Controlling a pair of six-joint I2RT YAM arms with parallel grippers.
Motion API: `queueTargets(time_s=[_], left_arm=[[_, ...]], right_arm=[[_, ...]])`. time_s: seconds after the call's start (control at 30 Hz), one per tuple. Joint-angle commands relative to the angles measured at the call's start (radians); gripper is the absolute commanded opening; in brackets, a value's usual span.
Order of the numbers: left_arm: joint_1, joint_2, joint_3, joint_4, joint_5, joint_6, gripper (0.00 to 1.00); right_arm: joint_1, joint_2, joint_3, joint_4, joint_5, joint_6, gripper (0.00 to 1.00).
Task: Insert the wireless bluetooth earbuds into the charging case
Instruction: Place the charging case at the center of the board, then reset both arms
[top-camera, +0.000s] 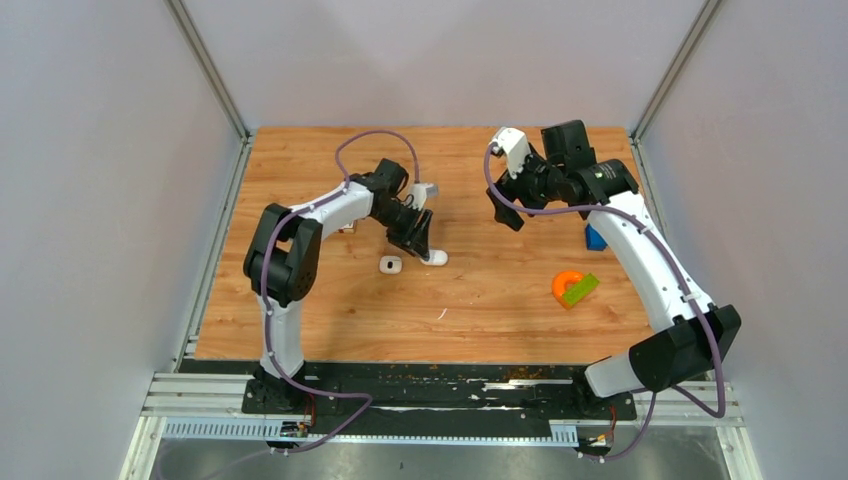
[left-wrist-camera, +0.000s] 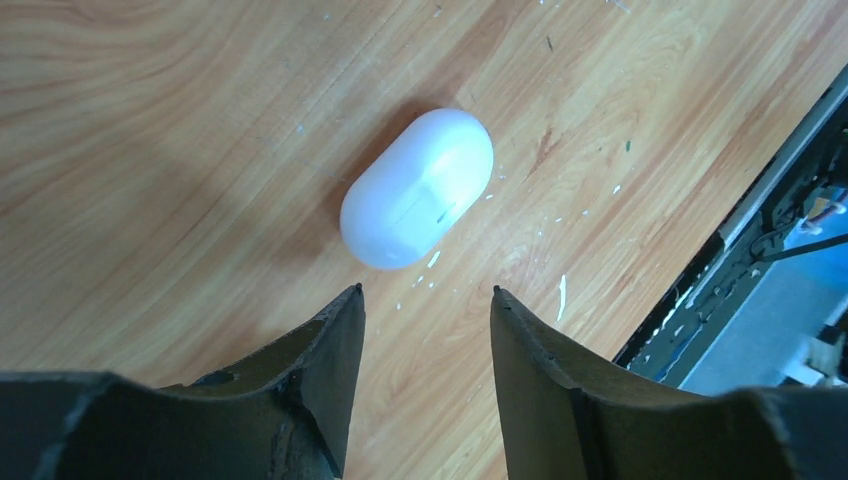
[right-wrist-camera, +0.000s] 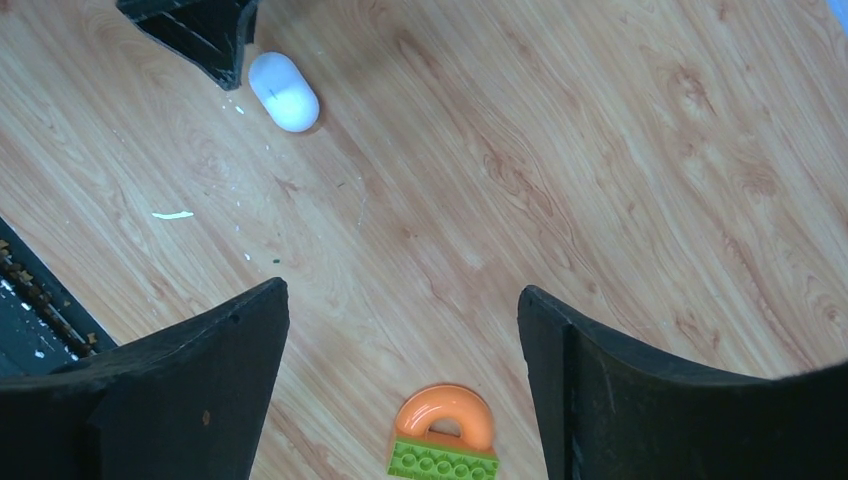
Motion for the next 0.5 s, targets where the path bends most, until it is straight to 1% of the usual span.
queueTargets(time_s=[0.0,0.1,0.17,0.2,0.3,0.37,0.4,0.43,0.47], left_arm=[[0.030,-0.133,0.066,-0.119,-0.075,0.114,0.57],[0.049,-0.223,0.103,-0.115,-0.099,0.146,0.58],[0.064,-0.305,0.112,-0.075,-0.125,0.160,0.59],[0.075,-0.355,0.103,-0.038,-0.140,0.155,0.59],[0.113,-0.517,0.021,0.175,-0.206,0.097,0.63],[0.122,-0.611,-0.073,0.299,-0.279,0.080,0.72],[0.122,-0.644,-0.111,0.342,-0.314,0.073,0.91],[0.122,-0.670,-0.141,0.375,-0.339,0.062,0.99],[0.122,-0.682,-0.162,0.389,-0.352,0.049,1.00]], right_arm=[[-0.019,0.008,0.043,0.067,0.038,0.047,0.85],[-0.021,0.023,0.046,0.139,0.144,0.147,0.85],[-0.023,0.027,0.066,0.166,0.182,0.190,0.85],[-0.024,0.023,0.073,0.187,0.200,0.212,0.85],[-0.024,0.015,0.103,0.243,0.264,0.283,0.87],[-0.024,0.020,0.115,0.262,0.301,0.312,0.85],[-0.024,0.024,0.119,0.266,0.316,0.328,0.85],[-0.024,0.024,0.108,0.275,0.344,0.342,0.85],[-0.024,0.020,0.093,0.287,0.369,0.347,0.87]])
